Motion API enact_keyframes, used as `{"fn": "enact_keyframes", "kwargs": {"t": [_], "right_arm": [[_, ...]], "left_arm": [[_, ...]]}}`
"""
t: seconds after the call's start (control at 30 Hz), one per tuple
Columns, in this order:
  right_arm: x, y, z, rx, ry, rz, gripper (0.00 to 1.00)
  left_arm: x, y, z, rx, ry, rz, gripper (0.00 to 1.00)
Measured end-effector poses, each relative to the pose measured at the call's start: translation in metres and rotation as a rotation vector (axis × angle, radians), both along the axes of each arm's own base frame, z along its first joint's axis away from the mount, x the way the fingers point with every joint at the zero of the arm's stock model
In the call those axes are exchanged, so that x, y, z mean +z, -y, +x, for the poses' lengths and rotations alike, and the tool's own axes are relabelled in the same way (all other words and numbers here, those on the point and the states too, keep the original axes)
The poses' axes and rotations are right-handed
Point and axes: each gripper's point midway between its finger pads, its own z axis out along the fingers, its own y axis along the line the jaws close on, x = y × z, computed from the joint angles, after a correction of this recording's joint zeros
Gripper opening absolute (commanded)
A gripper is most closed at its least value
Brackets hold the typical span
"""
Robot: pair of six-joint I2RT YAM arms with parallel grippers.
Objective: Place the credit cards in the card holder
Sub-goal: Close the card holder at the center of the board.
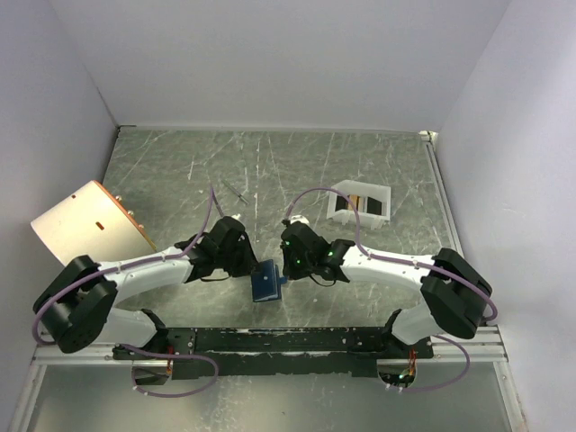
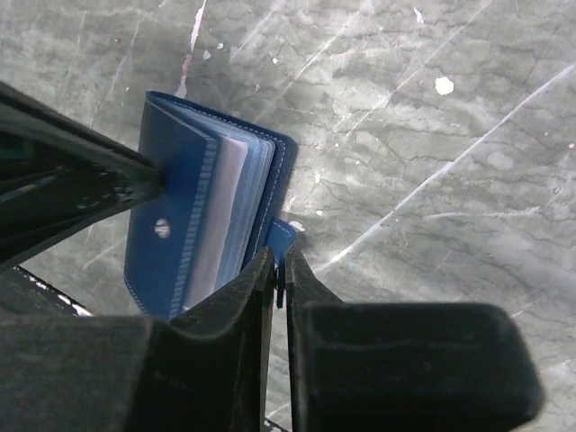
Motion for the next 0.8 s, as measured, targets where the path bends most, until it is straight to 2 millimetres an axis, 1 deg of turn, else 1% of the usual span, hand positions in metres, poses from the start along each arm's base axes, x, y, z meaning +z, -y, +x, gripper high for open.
{"fn": "enact_keyframes", "kwargs": {"t": [0.1, 0.13, 0.3, 0.43, 0.5, 0.6, 0.7, 0.8], "right_arm": [[0.005, 0.000, 0.001, -0.005, 0.005, 0.010, 0.21], [0.007, -0.001, 0.001, -0.006, 0.008, 0.016, 0.22], [0.025, 0.000, 0.005, -0.019, 0.034, 0.061, 0.22], [0.032, 0.006, 0.014, -0.051, 0.035, 0.091, 0.19], [0.030, 0.011, 0.018, -0.065, 0.022, 0.100, 0.18], [0.020, 0.020, 0.019, -0.086, -0.017, 0.115, 0.17], [0.009, 0.028, 0.016, -0.097, -0.064, 0.127, 0.17], [0.004, 0.029, 0.010, -0.090, -0.095, 0.138, 0.17]], "left_arm": [[-0.013, 0.003, -0.003, -0.019, -0.032, 0.013, 0.25], [-0.015, 0.003, -0.003, -0.024, -0.038, 0.016, 0.25], [-0.021, 0.007, -0.004, -0.037, -0.050, 0.008, 0.26], [-0.022, 0.009, -0.003, -0.044, -0.049, 0.002, 0.26], [-0.023, 0.009, -0.003, -0.044, -0.050, 0.003, 0.28], [-0.023, 0.010, -0.003, -0.044, -0.050, 0.001, 0.33], [-0.020, 0.010, -0.004, -0.040, -0.053, 0.000, 0.35], [-0.019, 0.007, -0.007, -0.035, -0.066, 0.016, 0.36]]}}
